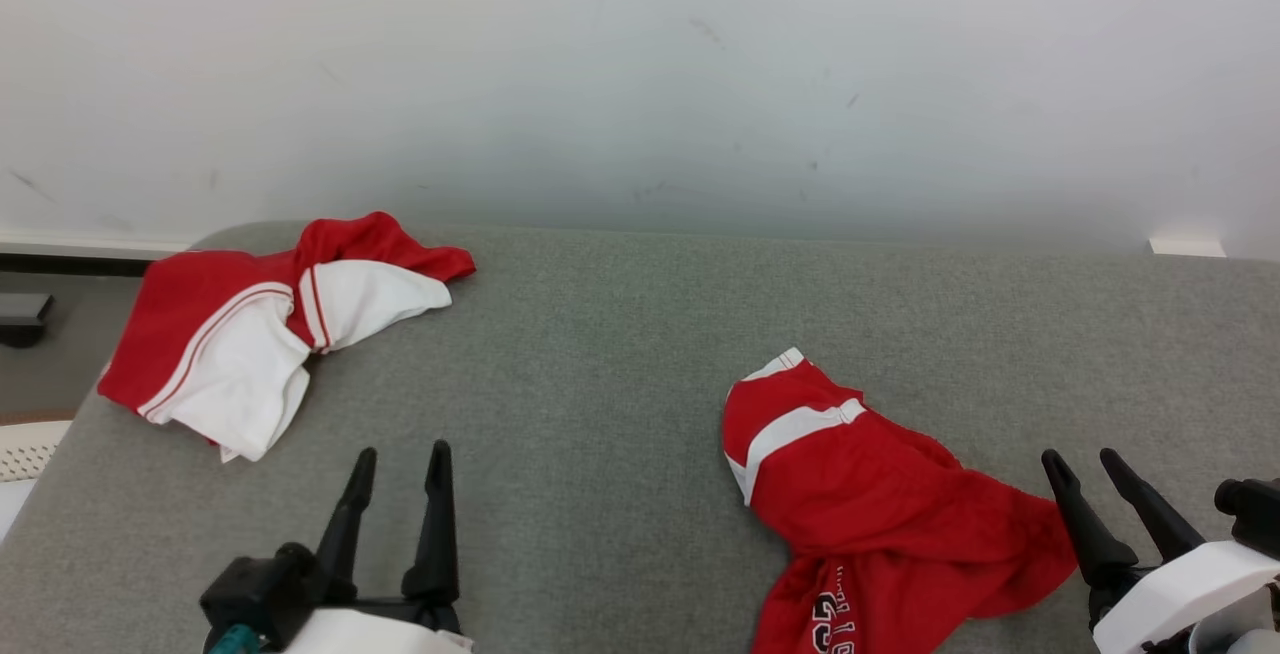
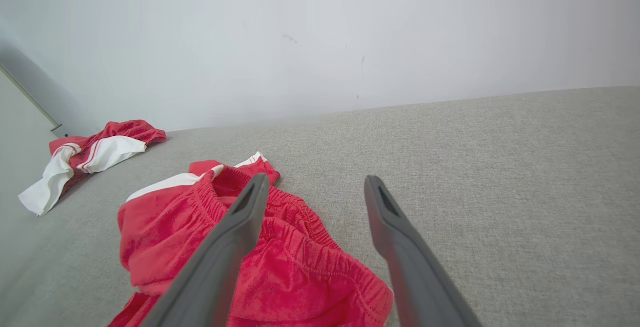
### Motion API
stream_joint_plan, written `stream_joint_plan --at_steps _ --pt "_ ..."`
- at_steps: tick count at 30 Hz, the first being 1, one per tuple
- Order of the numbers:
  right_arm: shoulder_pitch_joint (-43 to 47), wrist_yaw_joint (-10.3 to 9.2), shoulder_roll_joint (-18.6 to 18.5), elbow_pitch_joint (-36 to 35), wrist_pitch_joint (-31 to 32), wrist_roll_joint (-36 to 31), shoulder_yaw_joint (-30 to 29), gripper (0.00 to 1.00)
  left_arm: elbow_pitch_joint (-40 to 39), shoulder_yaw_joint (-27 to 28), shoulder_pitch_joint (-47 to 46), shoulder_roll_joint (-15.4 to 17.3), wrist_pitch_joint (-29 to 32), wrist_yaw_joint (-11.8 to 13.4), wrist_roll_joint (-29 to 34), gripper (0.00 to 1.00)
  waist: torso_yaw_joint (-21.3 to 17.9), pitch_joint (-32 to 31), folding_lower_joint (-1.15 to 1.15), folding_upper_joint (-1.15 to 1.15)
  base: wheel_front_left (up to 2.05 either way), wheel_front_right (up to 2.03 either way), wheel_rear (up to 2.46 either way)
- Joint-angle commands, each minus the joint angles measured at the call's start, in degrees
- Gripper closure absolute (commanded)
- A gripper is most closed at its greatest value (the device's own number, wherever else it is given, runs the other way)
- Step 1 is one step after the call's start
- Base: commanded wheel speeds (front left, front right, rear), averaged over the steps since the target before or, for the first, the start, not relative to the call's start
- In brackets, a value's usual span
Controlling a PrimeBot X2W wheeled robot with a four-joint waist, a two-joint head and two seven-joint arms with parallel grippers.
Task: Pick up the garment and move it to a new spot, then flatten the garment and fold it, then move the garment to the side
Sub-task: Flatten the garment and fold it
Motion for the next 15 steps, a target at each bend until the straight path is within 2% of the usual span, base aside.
stream_joint_plan --at_steps 1,6,9,15 --pt "0.99 -0.12 0.39 -0.47 -0.57 -1.08 -0.76 0.0 -0.07 -0.1 0.56 0.21 -0.03 -0.43 0.5 0.0 -0.06 0.02 0.0 0.0 0.0 0.0 0.0" --pt "3.81 -0.12 2.78 -2.69 -1.41 -7.17 -6.98 0.0 2.74 -5.0 0.11 0.24 -0.03 -3.39 -0.11 0.0 -0.06 0.08 0.0 0.0 0.0 0.0 0.0" --pt "5.46 -0.12 4.97 -4.46 -1.35 -11.8 -12.9 0.0 6.53 -9.43 -0.93 0.21 0.37 -4.37 -0.17 0.0 -0.35 0.08 0.0 0.0 0.0 0.0 0.0" --pt "9.71 -0.12 8.26 -6.99 -1.38 -18.94 -21.08 0.0 11.32 -21.6 -4.33 1.15 8.89 -5.24 -3.9 0.0 -1.33 0.12 0.0 0.0 0.0 0.0 0.0"
